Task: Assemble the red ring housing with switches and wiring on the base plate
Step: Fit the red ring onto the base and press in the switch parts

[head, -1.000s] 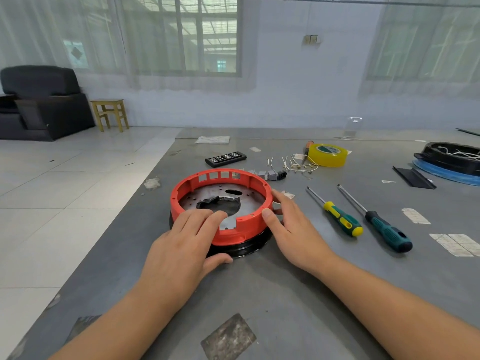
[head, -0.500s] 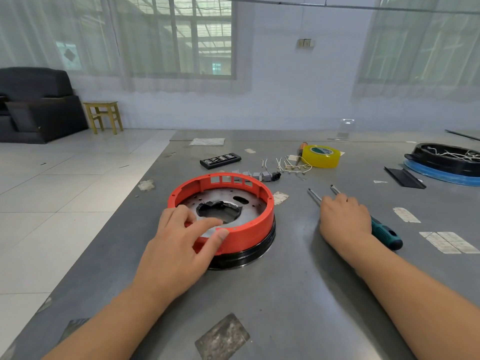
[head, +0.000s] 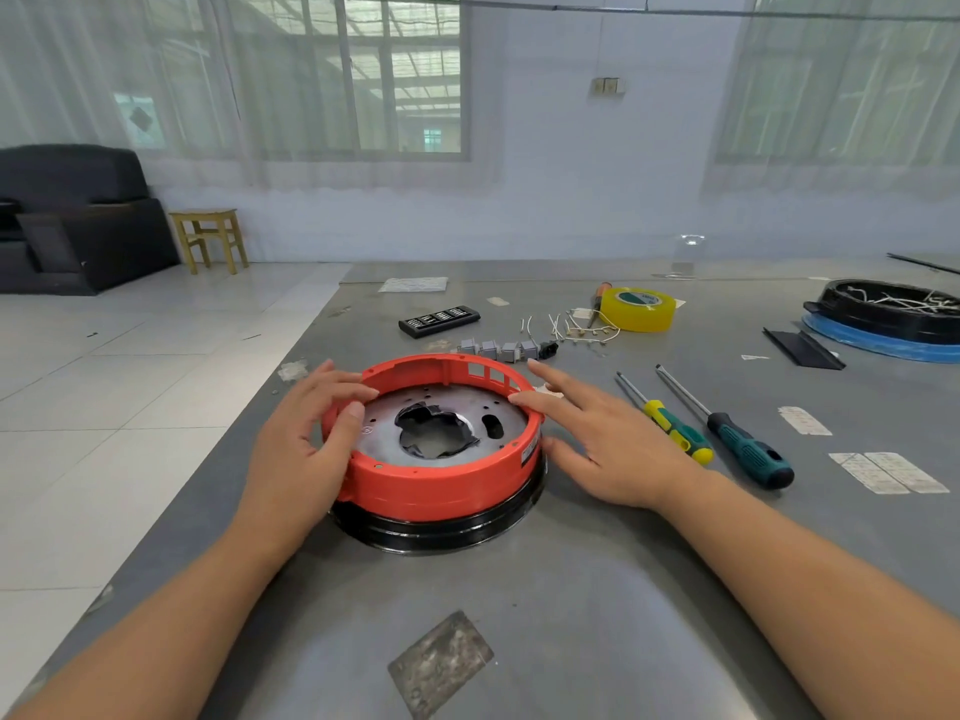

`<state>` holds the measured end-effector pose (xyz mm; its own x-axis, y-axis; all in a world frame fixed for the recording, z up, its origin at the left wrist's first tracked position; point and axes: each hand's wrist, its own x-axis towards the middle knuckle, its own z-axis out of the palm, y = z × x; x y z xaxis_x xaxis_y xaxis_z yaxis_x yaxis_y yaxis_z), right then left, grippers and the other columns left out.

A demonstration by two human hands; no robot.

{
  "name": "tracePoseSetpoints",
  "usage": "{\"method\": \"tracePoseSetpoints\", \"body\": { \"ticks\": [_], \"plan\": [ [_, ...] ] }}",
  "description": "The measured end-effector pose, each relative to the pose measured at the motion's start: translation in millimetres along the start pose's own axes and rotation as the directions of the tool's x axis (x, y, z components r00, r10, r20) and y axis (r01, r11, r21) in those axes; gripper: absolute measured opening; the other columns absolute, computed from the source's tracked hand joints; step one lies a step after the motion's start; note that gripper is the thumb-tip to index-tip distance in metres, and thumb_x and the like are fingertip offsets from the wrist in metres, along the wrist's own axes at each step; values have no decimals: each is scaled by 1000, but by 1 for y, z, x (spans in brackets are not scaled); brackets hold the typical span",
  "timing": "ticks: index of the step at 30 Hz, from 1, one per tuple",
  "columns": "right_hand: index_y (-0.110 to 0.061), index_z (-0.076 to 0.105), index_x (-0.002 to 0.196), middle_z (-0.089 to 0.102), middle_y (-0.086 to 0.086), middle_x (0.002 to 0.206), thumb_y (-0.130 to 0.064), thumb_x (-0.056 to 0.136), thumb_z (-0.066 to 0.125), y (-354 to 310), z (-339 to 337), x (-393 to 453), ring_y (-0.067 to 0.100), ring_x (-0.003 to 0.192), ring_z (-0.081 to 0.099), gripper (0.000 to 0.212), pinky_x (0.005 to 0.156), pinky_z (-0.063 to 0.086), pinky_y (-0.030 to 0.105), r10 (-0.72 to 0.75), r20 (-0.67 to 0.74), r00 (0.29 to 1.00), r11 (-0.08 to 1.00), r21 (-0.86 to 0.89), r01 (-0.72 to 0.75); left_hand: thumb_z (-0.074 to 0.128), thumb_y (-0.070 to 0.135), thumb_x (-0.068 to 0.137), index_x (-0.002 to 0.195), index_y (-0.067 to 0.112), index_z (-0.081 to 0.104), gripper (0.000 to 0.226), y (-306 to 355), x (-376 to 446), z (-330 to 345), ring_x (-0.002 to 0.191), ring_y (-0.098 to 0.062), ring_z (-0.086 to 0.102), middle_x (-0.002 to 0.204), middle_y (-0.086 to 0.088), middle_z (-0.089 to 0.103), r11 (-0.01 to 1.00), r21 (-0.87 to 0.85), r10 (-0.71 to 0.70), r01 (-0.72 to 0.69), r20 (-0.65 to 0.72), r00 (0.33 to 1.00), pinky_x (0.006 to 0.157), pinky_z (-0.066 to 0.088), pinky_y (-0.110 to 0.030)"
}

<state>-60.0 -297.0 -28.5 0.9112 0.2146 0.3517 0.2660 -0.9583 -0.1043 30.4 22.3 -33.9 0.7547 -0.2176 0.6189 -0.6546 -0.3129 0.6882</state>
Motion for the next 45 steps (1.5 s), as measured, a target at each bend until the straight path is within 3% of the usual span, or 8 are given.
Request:
{"method": "tracePoseSetpoints", "body": {
  "ticks": [2,5,11,17,20,26,33,45],
  "plan": [
    [-52,25,153,10,-15,171,-54,102,38,0,-2,-1,13,152,28,53,118,27,32,0,3,1000,1000,17,0,54,25,103,108,24,74,21,14,-6,3,142,1,45,121,15,68,994,70,92,-87,-76,993,115,28,-10],
    [-48,35,150,25,-10,167,-57,101,41,-9,-2,-2,15,149,32,50,119,33,38,-38,-36,999,999,-11,38,49,35,101,110,21,74,30,36,-23,16,130,-9,56,116,11,70,942,212,257,-259,39,966,114,39,-31],
    [-47,51,132,46,-1,136,-70,92,48,-61,26,5,21,119,55,46,96,50,39,13,-299,954,997,-67,-34,30,54,100,91,34,70,45,48,-43,37,113,-11,58,96,19,66,836,521,103,-173,161,982,106,24,-43],
    [-48,20,158,18,-12,163,-81,87,49,-38,24,10,13,147,32,84,117,38,43,86,-151,985,989,131,-66,32,59,98,63,16,61,63,16,-21,11,91,-14,52,65,5,59,914,386,82,-125,127,989,96,25,-35],
    [-46,30,155,16,-18,166,-77,87,55,-33,25,14,10,152,25,78,122,33,44,13,-92,996,972,235,9,38,51,100,62,15,62,58,2,-9,3,88,-22,54,60,3,57,929,322,139,-180,147,979,95,40,-48],
    [-37,47,142,32,-6,155,-82,81,53,-54,39,28,17,137,44,76,114,40,47,87,-230,969,987,151,-53,40,45,99,82,17,73,47,-7,-4,14,109,-29,53,88,9,68,891,414,186,-187,42,982,101,34,-55],
    [-34,35,151,31,-9,155,-74,86,56,-55,44,34,15,139,41,79,115,34,37,110,-230,967,982,176,-70,47,38,100,89,18,68,32,-8,-2,38,81,-29,61,82,4,68,676,658,318,-330,144,937,83,40,-48],
    [-20,62,130,58,-1,137,-33,97,59,22,63,118,23,129,51,36,108,33,38,241,-230,943,949,-148,-279,39,37,101,92,16,65,35,-36,24,25,96,-29,57,90,3,64,730,622,240,-284,155,958,91,38,-48]
  ]
}}
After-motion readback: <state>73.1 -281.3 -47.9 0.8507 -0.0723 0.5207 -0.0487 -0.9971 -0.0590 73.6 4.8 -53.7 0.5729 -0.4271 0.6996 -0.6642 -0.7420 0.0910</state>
